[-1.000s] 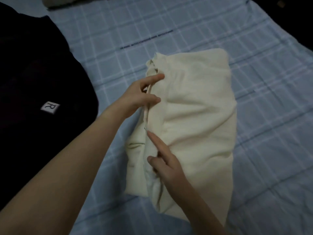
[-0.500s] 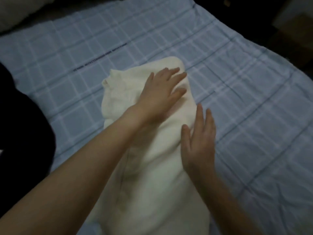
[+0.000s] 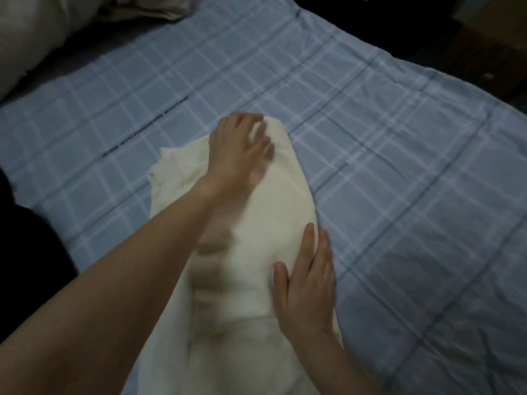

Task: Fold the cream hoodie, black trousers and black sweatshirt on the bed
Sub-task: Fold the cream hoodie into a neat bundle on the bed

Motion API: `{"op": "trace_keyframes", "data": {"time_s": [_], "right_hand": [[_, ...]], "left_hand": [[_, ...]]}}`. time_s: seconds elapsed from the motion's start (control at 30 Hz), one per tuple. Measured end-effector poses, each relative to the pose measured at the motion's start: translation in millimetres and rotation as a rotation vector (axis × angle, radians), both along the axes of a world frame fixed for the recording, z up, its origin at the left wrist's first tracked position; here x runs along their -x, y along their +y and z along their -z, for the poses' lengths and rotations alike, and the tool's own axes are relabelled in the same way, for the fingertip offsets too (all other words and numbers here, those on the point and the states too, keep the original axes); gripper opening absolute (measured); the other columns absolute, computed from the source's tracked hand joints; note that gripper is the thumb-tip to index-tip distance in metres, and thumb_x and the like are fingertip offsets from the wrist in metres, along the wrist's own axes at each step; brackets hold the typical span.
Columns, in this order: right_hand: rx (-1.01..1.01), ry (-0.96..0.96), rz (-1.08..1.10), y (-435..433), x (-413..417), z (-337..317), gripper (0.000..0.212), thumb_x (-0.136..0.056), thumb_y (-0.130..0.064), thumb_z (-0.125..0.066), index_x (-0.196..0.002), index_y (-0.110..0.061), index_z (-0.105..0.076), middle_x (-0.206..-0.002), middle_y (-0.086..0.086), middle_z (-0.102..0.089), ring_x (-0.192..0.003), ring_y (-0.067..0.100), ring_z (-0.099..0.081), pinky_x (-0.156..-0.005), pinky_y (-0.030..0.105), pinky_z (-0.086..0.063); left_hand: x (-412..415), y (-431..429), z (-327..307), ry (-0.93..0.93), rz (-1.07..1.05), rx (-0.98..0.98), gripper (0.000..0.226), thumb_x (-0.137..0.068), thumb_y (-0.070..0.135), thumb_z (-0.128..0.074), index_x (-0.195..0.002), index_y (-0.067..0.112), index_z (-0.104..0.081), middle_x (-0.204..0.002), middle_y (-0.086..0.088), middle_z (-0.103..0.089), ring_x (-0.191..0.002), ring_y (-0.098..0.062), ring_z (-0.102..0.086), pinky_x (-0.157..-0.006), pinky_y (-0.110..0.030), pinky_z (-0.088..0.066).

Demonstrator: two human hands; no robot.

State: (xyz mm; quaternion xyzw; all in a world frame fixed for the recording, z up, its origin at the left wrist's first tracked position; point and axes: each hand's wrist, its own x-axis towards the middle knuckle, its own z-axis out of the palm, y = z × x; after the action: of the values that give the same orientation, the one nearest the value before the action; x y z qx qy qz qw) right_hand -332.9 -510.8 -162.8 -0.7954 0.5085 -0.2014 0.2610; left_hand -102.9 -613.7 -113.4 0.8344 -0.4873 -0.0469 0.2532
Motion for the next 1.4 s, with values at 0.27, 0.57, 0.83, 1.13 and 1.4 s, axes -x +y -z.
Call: {"op": "trace_keyframes", "data": {"time_s": [0.27, 0.57, 0.83, 1.13, 1.4], "right_hand": [[0.102, 0.187, -0.163, 14.6, 16.3, 0.8, 0.072, -0.097, -0.05, -0.035, -0.158, -0.017, -0.017, -0.162, 0.022, -0.015, -0.145, 0.046, -0.023, -0.113, 0.058, -0.029], [0.085, 0.181, -0.177, 12.4, 26.4, -10.9, 0.071, -0.093, -0.047, -0.038, -0.156, -0.018, -0.023, -0.161, 0.02, -0.021, -0.144, 0.043, -0.027, -0.114, 0.056, -0.028], [0.26, 0.125, -0.339, -28.5, -12.8, -5.3, 0.054, -0.103, -0.04, -0.03, -0.153, -0.02, -0.034, -0.161, 0.005, -0.029, -0.15, 0.026, -0.022, -0.118, 0.054, -0.022], [0.202, 0.263, -0.35, 37.0, 27.6, -21.1, 0.06, -0.1, -0.043, -0.03, -0.157, -0.027, -0.02, -0.163, 0.01, -0.02, -0.151, 0.03, -0.016, -0.12, 0.052, -0.016], [0.087, 0.349, -0.463, 68.6, 61.7, -2.7, 0.06, -0.096, -0.041, -0.037, -0.155, -0.028, -0.029, -0.164, 0.006, -0.019, -0.151, 0.028, -0.016, -0.119, 0.054, -0.018]], "left_hand": [[-14.0, -65.3, 5.3, 0.17, -0.089, -0.049, 0.017, -0.082, 0.04, -0.065, -0.096, 0.031, -0.06, -0.104, 0.012, -0.057, -0.116, -0.017, -0.051, -0.09, -0.037, -0.028], [14.6, -4.1, -0.9, -0.089, -0.005, -0.241, 0.059, -0.103, 0.048, -0.028, -0.154, 0.022, -0.021, -0.162, 0.0, -0.02, -0.15, -0.019, -0.015, -0.121, -0.047, -0.002], [47.7, 148.5, 13.3, -0.245, 0.125, -0.421, 0.061, -0.1, 0.047, -0.01, -0.155, 0.023, -0.021, -0.162, 0.002, -0.018, -0.15, -0.02, -0.016, -0.121, -0.046, -0.004], [84.3, 212.5, 13.8, -0.18, 0.075, -0.313, 0.06, -0.102, 0.048, -0.01, -0.157, 0.024, -0.013, -0.164, 0.003, -0.011, -0.152, -0.018, -0.005, -0.121, -0.048, -0.001], [105.1, 283.0, 45.0, -0.161, 0.146, -0.376, 0.056, -0.101, 0.045, -0.028, -0.154, 0.025, -0.025, -0.162, -0.001, -0.02, -0.15, -0.02, -0.015, -0.119, -0.052, -0.014]]}}
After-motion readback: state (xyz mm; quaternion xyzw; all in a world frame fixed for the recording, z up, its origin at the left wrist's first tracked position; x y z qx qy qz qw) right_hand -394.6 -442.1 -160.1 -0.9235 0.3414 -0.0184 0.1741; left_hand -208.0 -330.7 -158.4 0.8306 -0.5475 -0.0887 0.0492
